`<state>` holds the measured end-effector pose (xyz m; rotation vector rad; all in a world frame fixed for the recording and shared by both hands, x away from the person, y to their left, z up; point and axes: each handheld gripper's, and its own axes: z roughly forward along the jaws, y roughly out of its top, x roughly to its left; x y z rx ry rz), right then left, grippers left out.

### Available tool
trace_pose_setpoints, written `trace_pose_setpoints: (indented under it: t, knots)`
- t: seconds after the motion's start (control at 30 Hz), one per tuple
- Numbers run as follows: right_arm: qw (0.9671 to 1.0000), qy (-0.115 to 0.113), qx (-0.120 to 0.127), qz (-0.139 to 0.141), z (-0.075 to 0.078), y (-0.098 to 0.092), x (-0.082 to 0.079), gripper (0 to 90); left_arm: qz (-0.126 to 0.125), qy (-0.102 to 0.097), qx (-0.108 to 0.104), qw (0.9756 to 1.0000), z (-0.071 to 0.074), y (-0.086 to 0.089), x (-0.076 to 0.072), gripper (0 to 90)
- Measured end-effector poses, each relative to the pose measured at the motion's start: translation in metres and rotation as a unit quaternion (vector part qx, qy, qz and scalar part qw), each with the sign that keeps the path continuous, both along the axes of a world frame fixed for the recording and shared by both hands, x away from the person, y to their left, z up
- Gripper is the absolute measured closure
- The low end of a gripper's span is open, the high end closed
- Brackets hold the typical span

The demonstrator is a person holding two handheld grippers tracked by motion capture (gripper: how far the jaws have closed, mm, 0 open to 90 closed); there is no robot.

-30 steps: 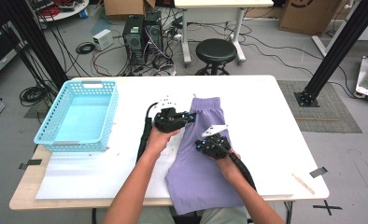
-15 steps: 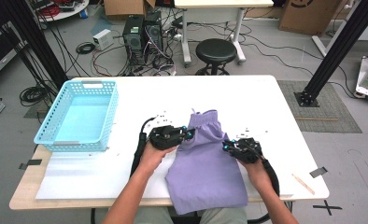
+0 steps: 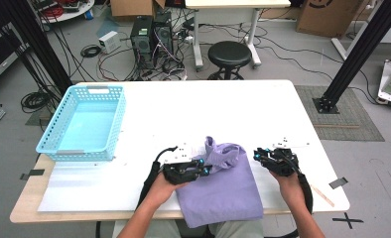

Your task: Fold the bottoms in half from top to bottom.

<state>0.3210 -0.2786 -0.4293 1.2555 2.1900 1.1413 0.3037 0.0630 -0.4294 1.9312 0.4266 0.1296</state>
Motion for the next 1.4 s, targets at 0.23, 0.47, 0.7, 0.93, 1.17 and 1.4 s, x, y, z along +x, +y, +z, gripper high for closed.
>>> trace_pose_setpoints:
  t: [0.23,0.47,0.7,0.93,1.17,1.4]
  knots:
    - [0.9999,-0.011,0.011,-0.002,0.010,0.005,-0.003,68.7,-0.014,0.014,-0.004,0.9998,-0.004,0.015,-0.016,57.9]
    - [0.9995,-0.008,0.011,0.028,0.019,0.036,0.017,57.3,0.032,0.008,-0.021,0.9993,0.003,0.051,-0.013,51.1]
    - [0.9960,0.008,-0.011,0.089,0.018,0.081,0.042,51.1,0.105,0.007,-0.032,0.9939,0.004,0.069,-0.001,49.2]
    - [0.9836,0.047,-0.091,0.148,0.005,0.109,0.061,69.2,0.135,0.012,-0.031,0.9903,0.003,0.075,0.006,49.3]
    - [0.9816,0.040,-0.099,0.159,0.000,0.103,0.054,90.0,0.136,0.016,-0.031,0.9901,0.001,0.073,0.007,49.7]
    - [0.9894,0.009,-0.052,0.135,0.014,0.070,0.033,90.0,0.145,0.020,-0.038,0.9885,0.000,0.072,0.008,49.7]
